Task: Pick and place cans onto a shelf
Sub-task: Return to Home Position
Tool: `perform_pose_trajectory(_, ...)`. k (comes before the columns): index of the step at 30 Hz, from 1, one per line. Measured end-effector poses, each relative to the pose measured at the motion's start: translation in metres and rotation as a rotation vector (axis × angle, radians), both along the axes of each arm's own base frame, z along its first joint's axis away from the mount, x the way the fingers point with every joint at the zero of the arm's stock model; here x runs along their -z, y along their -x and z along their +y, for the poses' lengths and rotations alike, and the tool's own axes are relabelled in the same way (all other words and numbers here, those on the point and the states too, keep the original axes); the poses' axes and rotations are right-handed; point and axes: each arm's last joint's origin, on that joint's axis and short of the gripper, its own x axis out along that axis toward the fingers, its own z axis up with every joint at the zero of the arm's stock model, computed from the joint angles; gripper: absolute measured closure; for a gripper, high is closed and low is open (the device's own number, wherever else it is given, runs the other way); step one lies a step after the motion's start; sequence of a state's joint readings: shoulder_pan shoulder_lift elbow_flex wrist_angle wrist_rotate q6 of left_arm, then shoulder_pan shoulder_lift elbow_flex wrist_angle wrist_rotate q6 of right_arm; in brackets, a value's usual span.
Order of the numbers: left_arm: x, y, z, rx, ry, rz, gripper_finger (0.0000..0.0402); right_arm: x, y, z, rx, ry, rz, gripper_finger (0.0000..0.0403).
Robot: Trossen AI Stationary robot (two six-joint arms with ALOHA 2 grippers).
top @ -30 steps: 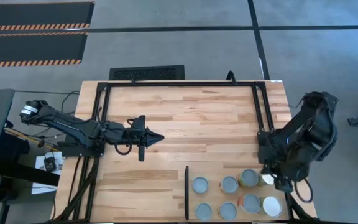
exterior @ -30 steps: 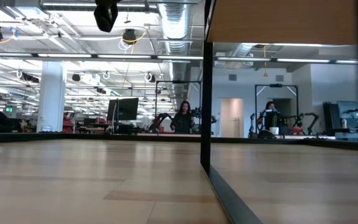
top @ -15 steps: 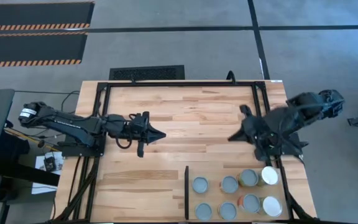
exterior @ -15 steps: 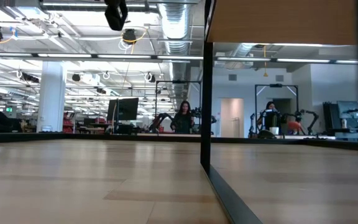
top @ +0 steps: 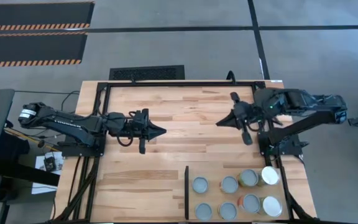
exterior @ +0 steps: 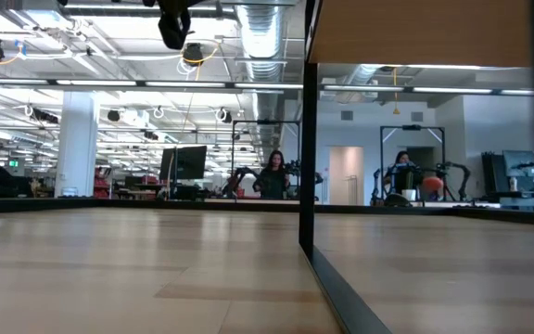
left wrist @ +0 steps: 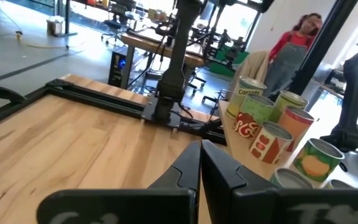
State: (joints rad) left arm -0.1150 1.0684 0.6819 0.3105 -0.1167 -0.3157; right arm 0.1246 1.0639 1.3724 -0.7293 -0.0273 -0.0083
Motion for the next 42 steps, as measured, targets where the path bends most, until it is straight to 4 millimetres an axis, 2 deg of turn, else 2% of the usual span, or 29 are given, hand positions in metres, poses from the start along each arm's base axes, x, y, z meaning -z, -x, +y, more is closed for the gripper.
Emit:
perform_pose_trajectory(9,0.004,0.000,0.000,-0.003,0.003,0.038,0.0402,0.032,0.038,-0.017,0.080,-0.016,-0.295,0.0391)
perform_pose_trajectory(14,0.003,0.000,0.000,-0.005,-0.010,0.036,0.0401,0.043,0.059,-0.028,0.277,-0.059,-0.255,0.0370)
perform_pose_trajectory(17,0.003,0.000,0.001,-0.026,-0.011,0.031,0.0402,0.048,0.064,-0.034,0.401,-0.055,-0.206,0.0365)
perform_pose_trajectory(21,0.003,0.000,0.001,-0.047,-0.013,0.031,0.0401,0.050,0.067,-0.037,0.468,-0.084,-0.191,0.0368)
perform_pose_trajectory(23,0.003,0.000,0.002,-0.053,-0.005,0.030,0.0401,0.049,0.067,-0.036,0.446,-0.051,-0.193,0.0376)
perform_pose_trajectory(26,0.002,0.000,0.002,-0.054,0.011,0.022,0.0401,0.046,0.065,-0.031,0.306,0.046,-0.223,0.0395)
perform_pose_trajectory(30,0.002,0.000,0.002,-0.051,-0.026,0.022,0.0402,0.037,0.065,-0.026,0.146,0.100,-0.321,0.0392)
perform_pose_trajectory(33,0.002,0.000,0.002,-0.048,-0.061,0.022,0.0401,0.036,0.067,-0.025,0.105,0.117,-0.353,0.0396)
perform_pose_trajectory(35,0.002,0.000,0.002,-0.045,-0.086,0.021,0.0401,0.044,0.067,-0.025,0.100,0.115,-0.374,0.0398)
perform_pose_trajectory(38,0.001,0.000,0.001,-0.028,-0.113,0.015,0.0402,0.065,0.068,-0.025,0.098,0.098,-0.414,0.0397)
perform_pose_trajectory(42,-0.001,0.000,0.001,-0.010,-0.121,-0.005,0.0401,0.095,0.079,-0.025,0.110,0.044,-0.474,0.0399)
